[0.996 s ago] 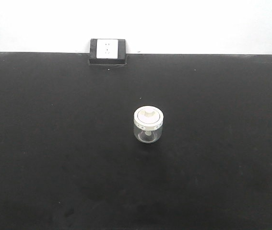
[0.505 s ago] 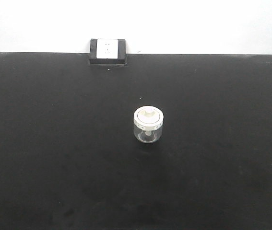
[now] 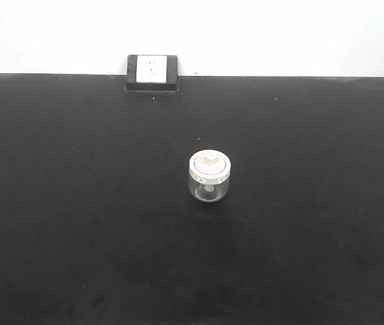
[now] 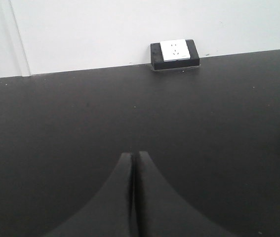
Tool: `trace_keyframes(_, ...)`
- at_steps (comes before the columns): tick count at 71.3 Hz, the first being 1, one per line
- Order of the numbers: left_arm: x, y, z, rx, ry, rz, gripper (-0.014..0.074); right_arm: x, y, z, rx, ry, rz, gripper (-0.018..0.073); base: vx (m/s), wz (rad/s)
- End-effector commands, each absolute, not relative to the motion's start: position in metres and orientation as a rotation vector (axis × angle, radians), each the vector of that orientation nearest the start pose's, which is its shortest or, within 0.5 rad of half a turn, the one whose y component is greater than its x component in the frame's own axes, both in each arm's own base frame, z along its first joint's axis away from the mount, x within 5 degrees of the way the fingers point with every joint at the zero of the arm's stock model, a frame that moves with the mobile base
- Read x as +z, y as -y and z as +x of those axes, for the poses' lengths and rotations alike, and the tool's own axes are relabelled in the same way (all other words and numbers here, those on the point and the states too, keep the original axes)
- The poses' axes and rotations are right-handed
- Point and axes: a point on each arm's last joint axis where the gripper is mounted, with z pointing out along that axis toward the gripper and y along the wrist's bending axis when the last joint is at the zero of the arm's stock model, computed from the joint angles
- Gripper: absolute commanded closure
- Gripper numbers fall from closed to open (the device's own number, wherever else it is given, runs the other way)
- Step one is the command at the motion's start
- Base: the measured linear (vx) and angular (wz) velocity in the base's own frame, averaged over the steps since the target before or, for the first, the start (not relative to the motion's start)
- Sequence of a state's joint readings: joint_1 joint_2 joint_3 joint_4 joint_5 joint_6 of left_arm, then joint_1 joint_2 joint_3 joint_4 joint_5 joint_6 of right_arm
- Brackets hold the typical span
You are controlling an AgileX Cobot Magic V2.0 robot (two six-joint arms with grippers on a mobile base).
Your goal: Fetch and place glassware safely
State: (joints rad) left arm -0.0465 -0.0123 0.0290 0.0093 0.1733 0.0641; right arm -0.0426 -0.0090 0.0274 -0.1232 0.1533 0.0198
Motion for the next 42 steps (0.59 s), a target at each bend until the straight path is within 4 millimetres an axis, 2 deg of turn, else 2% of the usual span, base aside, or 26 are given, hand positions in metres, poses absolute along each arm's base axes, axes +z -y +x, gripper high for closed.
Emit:
trace_keyframes(1,0.1863,0.0025,0.0567,0.014,-1.616,0.084,0.0594,0.1910,0.0034,0.0566,-0.125,-1.593,-0.043,0.0559,0.00,0.00)
trace_keyframes(42,0.1863,0.0025,0.0567,0.014,-1.616,0.084,0.0594,0.1910,0.0034,0.0566,-0.125,-1.593,-0.043,0.0559,0.00,0.00)
